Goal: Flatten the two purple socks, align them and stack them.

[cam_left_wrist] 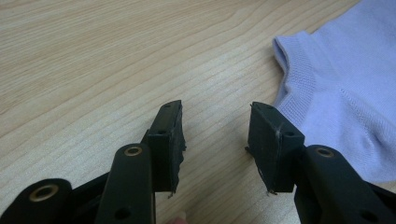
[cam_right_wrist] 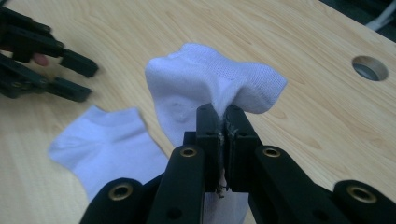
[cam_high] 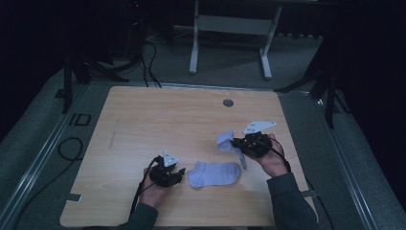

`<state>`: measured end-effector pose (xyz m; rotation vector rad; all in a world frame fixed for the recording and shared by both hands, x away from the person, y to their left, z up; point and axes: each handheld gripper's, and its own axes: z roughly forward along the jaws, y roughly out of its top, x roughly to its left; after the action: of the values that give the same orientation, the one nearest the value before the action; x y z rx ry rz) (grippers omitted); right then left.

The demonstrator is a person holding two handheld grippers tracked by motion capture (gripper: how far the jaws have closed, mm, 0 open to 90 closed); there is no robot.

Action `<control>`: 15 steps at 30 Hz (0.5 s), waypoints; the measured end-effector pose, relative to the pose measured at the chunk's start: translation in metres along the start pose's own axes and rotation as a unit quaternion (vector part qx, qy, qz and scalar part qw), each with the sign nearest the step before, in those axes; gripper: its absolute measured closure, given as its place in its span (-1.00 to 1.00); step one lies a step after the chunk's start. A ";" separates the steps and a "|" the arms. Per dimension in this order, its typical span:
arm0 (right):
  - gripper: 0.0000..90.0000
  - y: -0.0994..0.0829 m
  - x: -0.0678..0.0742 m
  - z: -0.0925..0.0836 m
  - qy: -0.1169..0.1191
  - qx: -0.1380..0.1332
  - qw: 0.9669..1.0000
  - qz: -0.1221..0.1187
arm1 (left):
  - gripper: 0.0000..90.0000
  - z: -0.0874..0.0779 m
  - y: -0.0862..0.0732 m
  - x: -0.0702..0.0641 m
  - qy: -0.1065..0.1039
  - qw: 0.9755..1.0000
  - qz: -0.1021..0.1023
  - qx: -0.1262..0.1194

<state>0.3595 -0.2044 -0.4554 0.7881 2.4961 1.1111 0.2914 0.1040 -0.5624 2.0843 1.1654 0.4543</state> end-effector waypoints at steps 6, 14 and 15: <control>0.91 0.000 0.012 0.002 0.011 -0.012 1.000 -0.002 | 0.23 0.000 0.000 -0.001 -0.005 1.000 0.001 0.000; 0.91 0.002 0.027 0.001 0.014 -0.019 1.000 -0.016 | 0.25 0.000 0.000 0.000 -0.008 1.000 -0.001 0.000; 0.91 0.004 0.027 0.000 0.014 -0.022 1.000 -0.018 | 0.25 0.000 0.000 0.000 -0.009 1.000 -0.002 0.000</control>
<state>0.3387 -0.1863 -0.4540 0.7181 2.4893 1.1669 0.2912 0.1036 -0.5622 2.0818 1.1595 0.4338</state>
